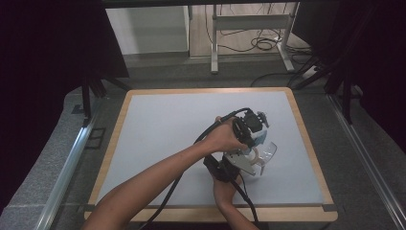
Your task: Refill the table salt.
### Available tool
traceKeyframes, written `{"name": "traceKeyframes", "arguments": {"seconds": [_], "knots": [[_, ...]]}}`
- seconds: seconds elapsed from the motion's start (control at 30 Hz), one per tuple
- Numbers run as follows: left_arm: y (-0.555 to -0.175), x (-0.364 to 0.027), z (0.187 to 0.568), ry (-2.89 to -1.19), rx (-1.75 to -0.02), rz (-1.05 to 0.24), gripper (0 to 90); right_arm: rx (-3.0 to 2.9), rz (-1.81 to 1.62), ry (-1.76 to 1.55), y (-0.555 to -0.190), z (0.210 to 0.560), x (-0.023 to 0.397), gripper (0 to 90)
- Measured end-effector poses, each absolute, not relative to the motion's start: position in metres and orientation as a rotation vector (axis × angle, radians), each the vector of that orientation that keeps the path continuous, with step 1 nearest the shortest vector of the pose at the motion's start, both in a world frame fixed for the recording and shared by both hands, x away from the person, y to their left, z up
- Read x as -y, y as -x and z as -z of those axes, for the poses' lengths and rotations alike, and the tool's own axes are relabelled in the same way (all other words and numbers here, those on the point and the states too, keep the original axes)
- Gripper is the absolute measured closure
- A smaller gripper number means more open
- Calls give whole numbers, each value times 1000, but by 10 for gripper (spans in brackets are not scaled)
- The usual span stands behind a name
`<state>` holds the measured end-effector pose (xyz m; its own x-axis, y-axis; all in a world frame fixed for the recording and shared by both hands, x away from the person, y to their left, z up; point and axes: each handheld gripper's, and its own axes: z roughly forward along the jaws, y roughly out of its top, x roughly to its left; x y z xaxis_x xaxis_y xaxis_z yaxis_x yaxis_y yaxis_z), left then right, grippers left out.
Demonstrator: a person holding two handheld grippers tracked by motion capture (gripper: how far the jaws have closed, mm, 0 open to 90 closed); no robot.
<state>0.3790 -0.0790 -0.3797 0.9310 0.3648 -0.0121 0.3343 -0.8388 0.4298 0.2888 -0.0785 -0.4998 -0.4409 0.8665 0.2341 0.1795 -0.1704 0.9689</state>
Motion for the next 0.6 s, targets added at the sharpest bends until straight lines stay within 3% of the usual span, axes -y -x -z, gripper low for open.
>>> {"name": "traceKeyframes", "arguments": {"seconds": [0.6], "knots": [[-380, 82, 383, -2681, -512, -99, 900, -1545, -1694, -1249, -290, 501, 77, 481]]}}
